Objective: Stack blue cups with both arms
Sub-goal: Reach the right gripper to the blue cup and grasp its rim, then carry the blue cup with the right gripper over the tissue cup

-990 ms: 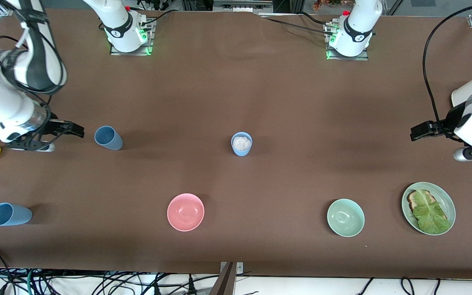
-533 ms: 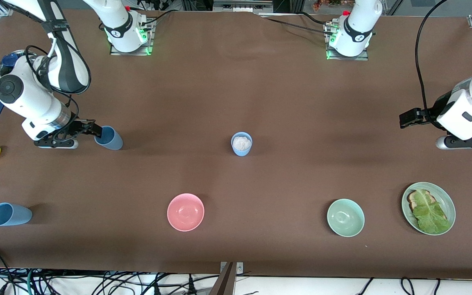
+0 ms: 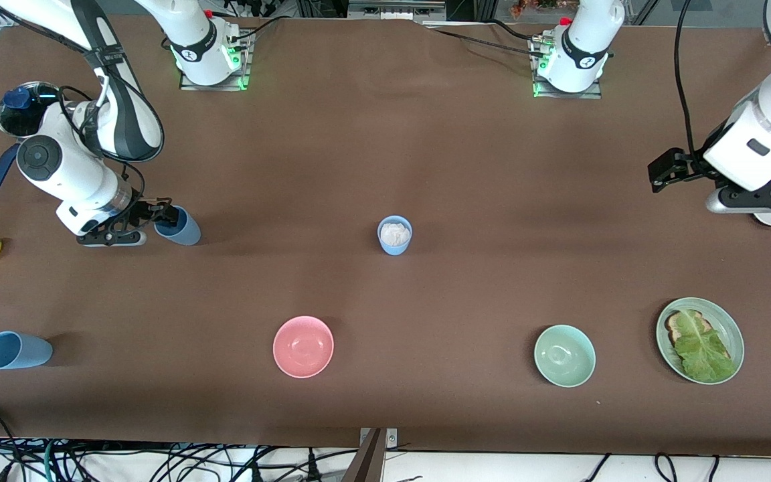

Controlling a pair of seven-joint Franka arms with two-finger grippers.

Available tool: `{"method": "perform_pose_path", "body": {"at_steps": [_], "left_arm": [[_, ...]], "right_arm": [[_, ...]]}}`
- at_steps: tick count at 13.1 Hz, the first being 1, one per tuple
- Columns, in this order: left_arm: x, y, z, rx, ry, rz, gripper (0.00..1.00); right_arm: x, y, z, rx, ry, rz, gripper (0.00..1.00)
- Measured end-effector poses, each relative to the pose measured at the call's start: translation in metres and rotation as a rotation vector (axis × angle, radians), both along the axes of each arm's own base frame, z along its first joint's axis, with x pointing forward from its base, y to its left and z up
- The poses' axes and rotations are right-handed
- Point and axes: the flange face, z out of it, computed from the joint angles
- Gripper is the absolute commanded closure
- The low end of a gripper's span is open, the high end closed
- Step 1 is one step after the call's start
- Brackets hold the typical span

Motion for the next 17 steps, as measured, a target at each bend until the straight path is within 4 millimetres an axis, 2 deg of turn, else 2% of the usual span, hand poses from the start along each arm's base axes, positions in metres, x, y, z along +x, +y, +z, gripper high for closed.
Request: {"method": "perform_pose_path", "body": {"at_steps": [1,2,4,7,9,12,15,17], "left_arm": [[-0.001,0.001,0.0,-0.006,0.006,0.004,0.0],[-0.001,0.002,-0.001,-0.018,0.01,0.008,0.0],[-0.008,-0.002,0.012,-0.021,-0.01,0.002,0.0],[-0.037,-0.025,0.054,-0.016,-0.071,-0.035,0.0],[-0.047,-0.028,0.066,-0.012,-0.086,-0.04,0.0],[-0.044,-0.008,0.062,-0.035,-0.07,-0.031,0.0],[-0.039,0.039,0.056,-0.127,-0.047,-0.068,0.0],[-0.039,0.059,0.055,-0.143,-0.046,-0.061,0.0]], "right_arm": [[0.0,0.0,-0.003,0.0,0.004,0.001,0.93],[0.0,0.0,-0.006,-0.001,0.008,0.002,1.0],[0.0,0.0,-0.006,-0.001,0.007,0.002,1.0],[0.003,0.0,0.0,0.0,-0.007,0.003,1.0],[0.009,0.0,0.009,-0.001,-0.02,0.003,1.0],[0.028,0.0,0.045,-0.001,0.0,0.001,1.0],[0.049,0.002,0.097,-0.002,0.035,-0.001,1.0],[0.057,0.019,0.126,0.0,0.058,-0.01,1.0]]}}
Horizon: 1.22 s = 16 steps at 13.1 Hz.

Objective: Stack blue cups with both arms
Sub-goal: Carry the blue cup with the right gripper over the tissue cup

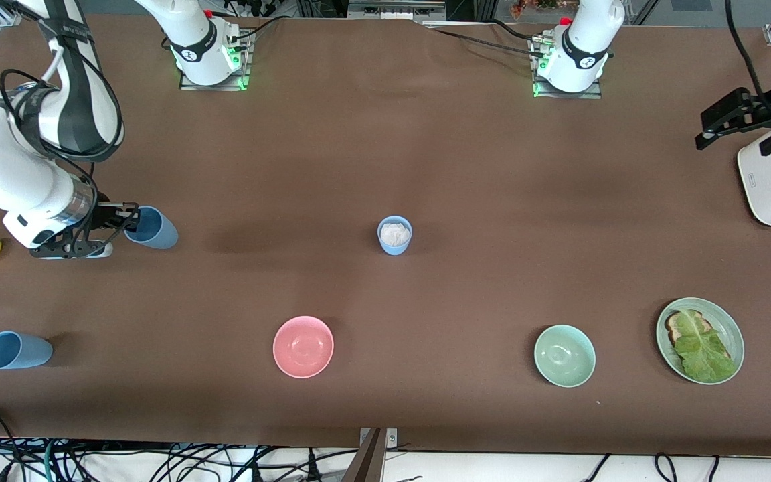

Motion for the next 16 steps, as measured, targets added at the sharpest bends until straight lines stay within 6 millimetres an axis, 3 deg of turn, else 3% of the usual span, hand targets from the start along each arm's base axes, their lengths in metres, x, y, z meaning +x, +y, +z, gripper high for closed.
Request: {"method": "perform_pose_path", "body": {"at_steps": [3,5,10,16], "left_arm": [[0.0,-0.004,-0.01,0.0,0.028,-0.008,0.0],[0.001,-0.002,-0.017,0.0,0.053,-0.006,0.0],[0.007,0.01,-0.03,-0.002,0.079,0.015,0.0],[0.008,0.009,-0.031,-0.002,0.081,0.013,0.0]], "right_arm": [[0.004,0.066,0.039,0.0,0.012,-0.069,1.0],[-0.003,0.122,0.048,0.009,0.002,-0.103,1.0],[-0.022,0.241,0.03,0.035,0.013,-0.097,1.0],[-0.025,0.346,0.026,0.112,-0.027,-0.22,1.0]]}}
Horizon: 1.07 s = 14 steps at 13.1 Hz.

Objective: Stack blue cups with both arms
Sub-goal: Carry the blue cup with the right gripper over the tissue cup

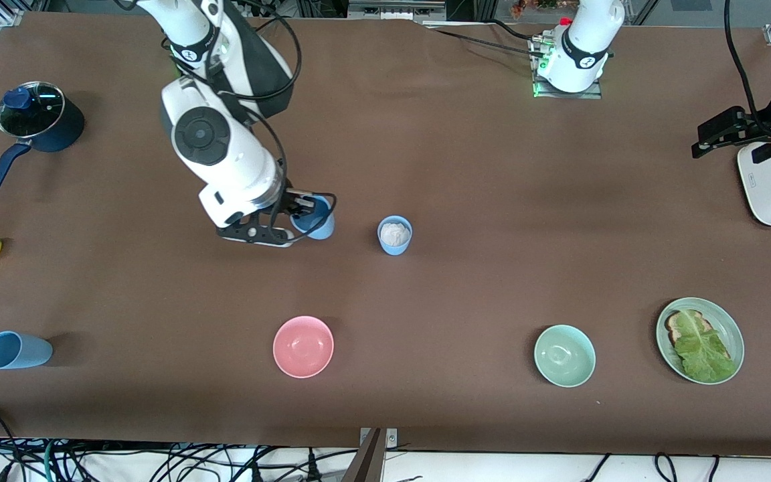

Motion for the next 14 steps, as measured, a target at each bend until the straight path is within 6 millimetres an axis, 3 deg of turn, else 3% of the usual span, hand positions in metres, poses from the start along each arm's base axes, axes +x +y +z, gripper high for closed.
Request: {"method": "perform_pose_path", "body": {"at_steps": [3,6,8,13,14], "left_arm": [[0.0,0.0,0.0,0.0,0.0,-0.001,0.0],[0.0,-0.001,0.0,0.0,0.001,-0.003,0.0],[0.0,-0.001,0.0,0.0,0.001,-0.003,0.0],[0.001,-0.001,-0.002,0.0,0.004,-0.004,0.0],[0.001,-0.001,-0.002,-0.001,0.005,-0.004,0.0]], "right_arm": [[-0.013,0.043,-0.007,0.04,-0.046,-0.027,1.0],[-0.031,0.086,-0.034,0.068,-0.057,-0.035,1.0],[-0.033,0.098,-0.049,0.069,-0.048,-0.028,1.0],[-0.033,0.109,-0.062,0.081,-0.053,-0.02,1.0],[-0.034,0.109,-0.065,0.077,-0.051,-0.017,0.66]]}}
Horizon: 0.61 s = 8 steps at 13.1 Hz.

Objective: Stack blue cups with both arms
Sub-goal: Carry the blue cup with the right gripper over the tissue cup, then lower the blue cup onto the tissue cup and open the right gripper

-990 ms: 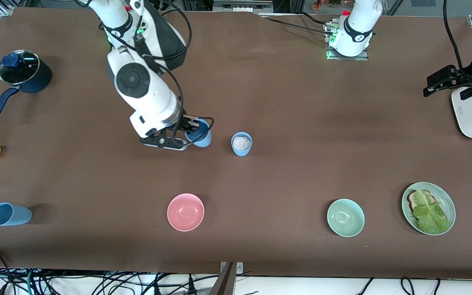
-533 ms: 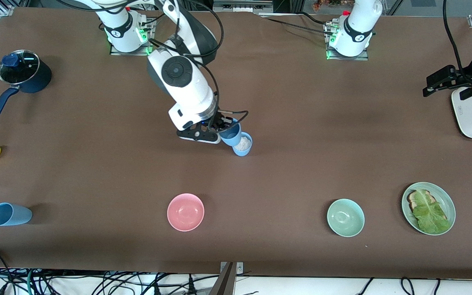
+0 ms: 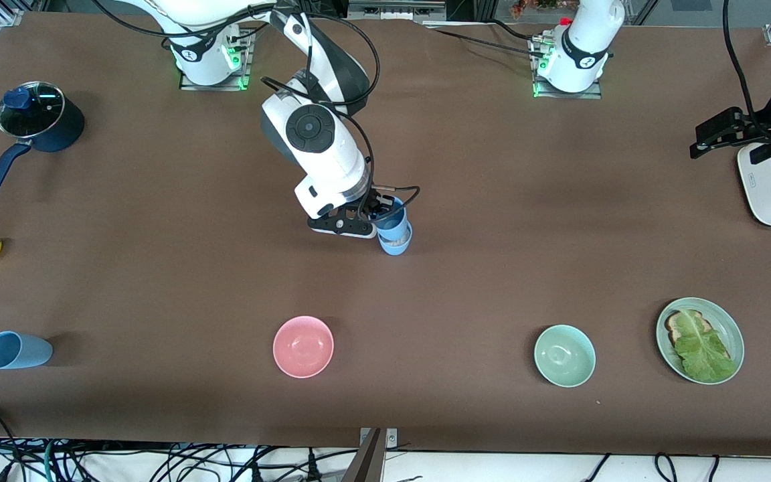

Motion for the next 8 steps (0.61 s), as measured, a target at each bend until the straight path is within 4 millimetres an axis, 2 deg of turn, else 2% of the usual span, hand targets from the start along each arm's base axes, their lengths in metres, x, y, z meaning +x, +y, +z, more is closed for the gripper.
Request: {"method": "perform_pose_path", "body": {"at_steps": [1,5,8], "left_arm": [[0.0,0.0,-0.001,0.0,0.001,0.0,0.0],[0.0,0.0,-0.001,0.0,0.002,0.0,0.0],[0.001,0.0,-0.001,0.0,0.002,-0.001,0.0]], "right_arm": [[0.0,0.0,-0.004,-0.004,0.002,0.002,0.01],[0.003,-0.002,-0.006,-0.056,-0.047,0.041,0.0],[0.009,-0.005,0.009,-0.061,-0.075,0.042,0.0]]}}
